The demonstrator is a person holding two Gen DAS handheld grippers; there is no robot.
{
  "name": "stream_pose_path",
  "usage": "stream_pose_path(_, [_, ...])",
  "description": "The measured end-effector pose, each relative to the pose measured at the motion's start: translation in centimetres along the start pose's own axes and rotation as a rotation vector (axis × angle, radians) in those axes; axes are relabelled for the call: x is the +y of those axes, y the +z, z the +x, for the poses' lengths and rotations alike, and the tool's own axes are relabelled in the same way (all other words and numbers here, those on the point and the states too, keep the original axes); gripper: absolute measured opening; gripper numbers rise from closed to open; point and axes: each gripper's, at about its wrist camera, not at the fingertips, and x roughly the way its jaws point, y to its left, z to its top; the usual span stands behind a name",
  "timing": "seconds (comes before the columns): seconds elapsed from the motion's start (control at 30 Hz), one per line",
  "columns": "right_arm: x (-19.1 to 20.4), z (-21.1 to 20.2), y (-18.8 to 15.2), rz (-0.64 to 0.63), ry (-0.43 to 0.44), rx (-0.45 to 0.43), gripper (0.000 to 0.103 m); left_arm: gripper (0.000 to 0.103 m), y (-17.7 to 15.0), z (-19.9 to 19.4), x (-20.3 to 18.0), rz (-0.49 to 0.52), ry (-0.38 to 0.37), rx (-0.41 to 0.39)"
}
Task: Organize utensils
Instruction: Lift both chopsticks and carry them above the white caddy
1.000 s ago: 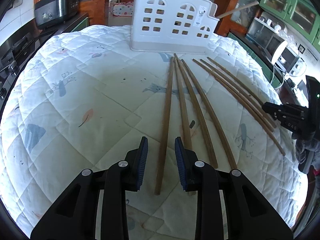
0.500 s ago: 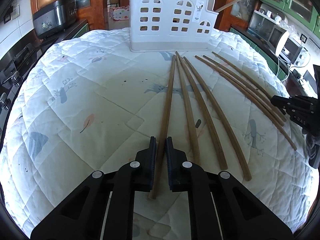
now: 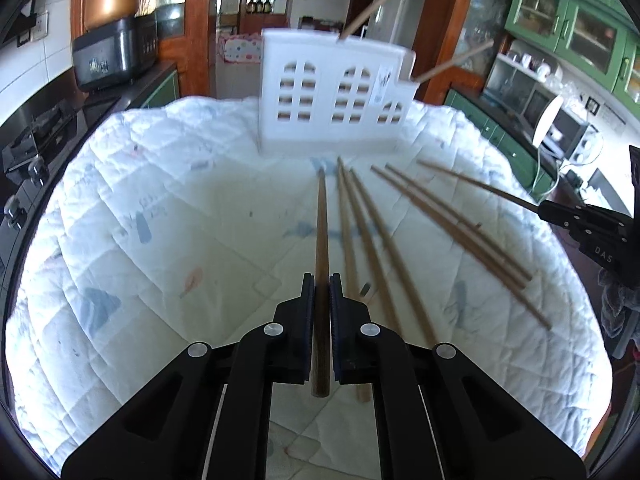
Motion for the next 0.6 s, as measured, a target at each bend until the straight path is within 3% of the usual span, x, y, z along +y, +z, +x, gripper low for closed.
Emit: stream_pose_path(0.6, [0.8,-6.4,9.5,-0.014,0.055,-0.087,0.007,0.006,6.6,-4.4,0.7,0.007,-0.056,-0.114])
